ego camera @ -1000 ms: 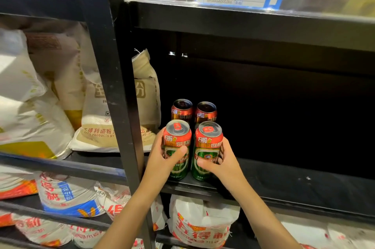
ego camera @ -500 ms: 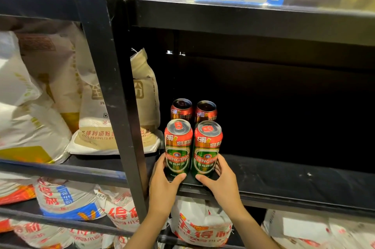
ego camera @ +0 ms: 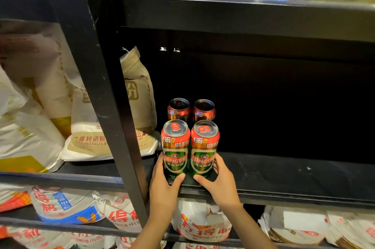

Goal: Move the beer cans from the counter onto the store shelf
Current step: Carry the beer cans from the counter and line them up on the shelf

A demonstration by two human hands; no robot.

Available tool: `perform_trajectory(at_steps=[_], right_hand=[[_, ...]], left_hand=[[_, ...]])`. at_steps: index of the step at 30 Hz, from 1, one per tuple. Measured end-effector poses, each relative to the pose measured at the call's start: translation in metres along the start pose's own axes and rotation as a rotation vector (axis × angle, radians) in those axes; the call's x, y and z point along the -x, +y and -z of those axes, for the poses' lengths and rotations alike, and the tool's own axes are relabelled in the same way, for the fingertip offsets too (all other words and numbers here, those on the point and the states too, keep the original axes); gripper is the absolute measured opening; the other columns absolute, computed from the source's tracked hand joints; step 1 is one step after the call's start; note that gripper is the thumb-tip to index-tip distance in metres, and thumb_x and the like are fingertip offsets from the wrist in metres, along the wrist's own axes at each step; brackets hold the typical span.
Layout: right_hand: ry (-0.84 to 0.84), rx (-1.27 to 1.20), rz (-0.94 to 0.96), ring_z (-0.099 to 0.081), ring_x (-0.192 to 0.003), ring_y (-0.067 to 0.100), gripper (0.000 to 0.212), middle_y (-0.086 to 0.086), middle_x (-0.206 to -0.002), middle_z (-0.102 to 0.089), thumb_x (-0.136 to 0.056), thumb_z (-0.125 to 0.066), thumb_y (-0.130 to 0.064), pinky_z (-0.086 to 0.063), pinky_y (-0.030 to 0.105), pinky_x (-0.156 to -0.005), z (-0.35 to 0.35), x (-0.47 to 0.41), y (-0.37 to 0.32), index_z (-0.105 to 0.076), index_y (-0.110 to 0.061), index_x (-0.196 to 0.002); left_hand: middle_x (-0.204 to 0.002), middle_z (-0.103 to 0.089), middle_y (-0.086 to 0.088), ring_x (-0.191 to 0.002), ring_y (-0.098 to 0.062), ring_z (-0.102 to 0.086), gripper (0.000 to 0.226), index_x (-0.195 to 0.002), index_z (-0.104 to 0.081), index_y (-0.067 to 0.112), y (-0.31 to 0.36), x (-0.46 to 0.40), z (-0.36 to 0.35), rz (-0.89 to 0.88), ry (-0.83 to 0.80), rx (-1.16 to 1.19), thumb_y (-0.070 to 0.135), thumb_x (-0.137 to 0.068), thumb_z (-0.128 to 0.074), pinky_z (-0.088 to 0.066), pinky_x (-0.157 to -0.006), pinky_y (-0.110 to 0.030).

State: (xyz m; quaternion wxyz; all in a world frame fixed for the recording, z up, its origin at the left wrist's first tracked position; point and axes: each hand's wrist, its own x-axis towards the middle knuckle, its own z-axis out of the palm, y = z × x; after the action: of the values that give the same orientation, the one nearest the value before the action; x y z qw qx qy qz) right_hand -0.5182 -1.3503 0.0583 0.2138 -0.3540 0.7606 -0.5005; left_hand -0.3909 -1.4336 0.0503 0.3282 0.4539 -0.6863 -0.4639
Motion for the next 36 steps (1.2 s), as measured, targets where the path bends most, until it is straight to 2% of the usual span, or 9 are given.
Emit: perform_trajectory(at_steps=[3,5,9,16,21,25,30,32,36], right_hand=[[-0.04,0.056,-0.001,-0.044,-0.111,-0.019,0.075,-0.031,-0.122,-0.046,-0.074,-0.077,-0.021,-0.037,-0.002,-0.084,0.004,0.006,-0.004,-0.035,-0.035,-0.135],[-0.046,0.132,0.015,-0.037,-0.127,-0.006,0.079,-0.021,-0.14,-0.039,-0.079,-0.073,-0.027,-0.036,0.012,-0.101,0.01,0.016,-0.006,-0.027,-0.032,-0.143],[-0.062,0.407,0.021,-0.027,-0.138,0.007,0.065,-0.016,-0.149,-0.029,-0.091,-0.055,-0.036,-0.028,0.028,-0.113,0.042,0.061,-0.006,-0.02,-0.034,-0.145],[0.089,0.746,-0.073,-0.036,-0.128,0.01,0.048,-0.012,-0.139,-0.042,-0.094,-0.044,-0.042,-0.023,0.028,-0.112,0.134,0.201,-0.002,-0.032,-0.03,-0.14],[0.431,0.69,-0.424,-0.037,-0.128,0.009,0.05,-0.011,-0.14,-0.041,-0.095,-0.043,-0.044,-0.027,0.022,-0.104,0.197,0.382,0.018,-0.031,-0.03,-0.141],[0.814,0.541,-0.729,-0.041,-0.126,0.008,0.046,-0.012,-0.139,-0.044,-0.093,-0.047,-0.042,-0.031,0.019,-0.099,0.206,0.547,0.031,-0.038,-0.03,-0.136],[1.225,0.386,-1.02,-0.046,-0.093,-0.001,0.04,-0.017,-0.13,-0.049,-0.092,-0.051,-0.039,-0.032,0.015,-0.08,0.166,0.721,0.027,-0.045,-0.03,-0.131],[1.346,0.311,-1.14,-0.045,-0.093,-0.001,0.038,-0.02,-0.125,-0.049,-0.092,-0.051,-0.04,-0.031,0.016,-0.079,0.142,0.773,0.022,-0.046,-0.031,-0.129],[1.589,0.178,-1.27,-0.05,-0.111,0.002,0.035,-0.017,-0.125,-0.053,-0.091,-0.053,-0.04,-0.04,0.021,-0.088,0.105,0.853,0.019,-0.049,-0.033,-0.125]], left_hand=[[-0.153,-0.025,0.001,-0.14,-0.014,-0.024,0.089,-0.149,-0.013,0.017,0.007,0.005,0.005,0.023,-0.033,-0.055,0.012,-0.081,-0.07,-0.024,-0.11,-0.028],[-0.156,-0.016,-0.001,-0.143,-0.016,-0.017,0.092,-0.15,-0.009,0.016,0.012,0.016,0.008,0.057,-0.041,-0.087,0.013,-0.081,-0.07,-0.021,-0.112,-0.031],[-0.154,-0.019,-0.006,-0.14,-0.021,-0.021,0.082,-0.147,-0.017,0.013,0.018,0.065,0.015,0.105,-0.08,-0.077,0.015,-0.083,-0.067,-0.022,-0.113,-0.035],[-0.146,-0.036,0.009,-0.134,-0.011,-0.033,0.053,-0.141,-0.033,0.028,0.08,0.144,0.0,-0.324,-0.424,-0.271,0.028,-0.092,-0.053,-0.031,-0.11,-0.033],[-0.132,-0.048,0.014,-0.112,0.0,-0.05,0.044,-0.135,-0.043,0.025,0.131,0.256,-0.074,-0.666,-0.886,-0.284,0.029,-0.093,-0.052,-0.036,-0.09,-0.017],[-0.125,-0.051,0.014,-0.114,0.0,-0.048,0.038,-0.13,-0.049,0.023,0.143,0.395,-0.119,-0.644,-1.353,-0.126,0.023,-0.092,-0.056,-0.032,-0.089,-0.014],[-0.112,-0.063,0.009,-0.104,-0.004,-0.056,0.031,-0.119,-0.058,0.021,0.128,0.565,-0.129,-0.722,-1.819,-0.121,0.018,-0.088,-0.06,-0.04,-0.084,-0.011],[-0.106,-0.065,0.008,-0.099,-0.003,-0.058,0.026,-0.113,-0.06,0.022,0.117,0.619,-0.125,-0.744,-1.979,-0.152,0.015,-0.088,-0.061,-0.04,-0.078,-0.003],[-0.101,-0.066,0.006,-0.094,-0.003,-0.061,0.022,-0.1,-0.059,0.029,0.099,0.704,-0.123,-0.768,-2.201,-0.217,0.012,-0.086,-0.063,-0.044,-0.072,-0.003]])
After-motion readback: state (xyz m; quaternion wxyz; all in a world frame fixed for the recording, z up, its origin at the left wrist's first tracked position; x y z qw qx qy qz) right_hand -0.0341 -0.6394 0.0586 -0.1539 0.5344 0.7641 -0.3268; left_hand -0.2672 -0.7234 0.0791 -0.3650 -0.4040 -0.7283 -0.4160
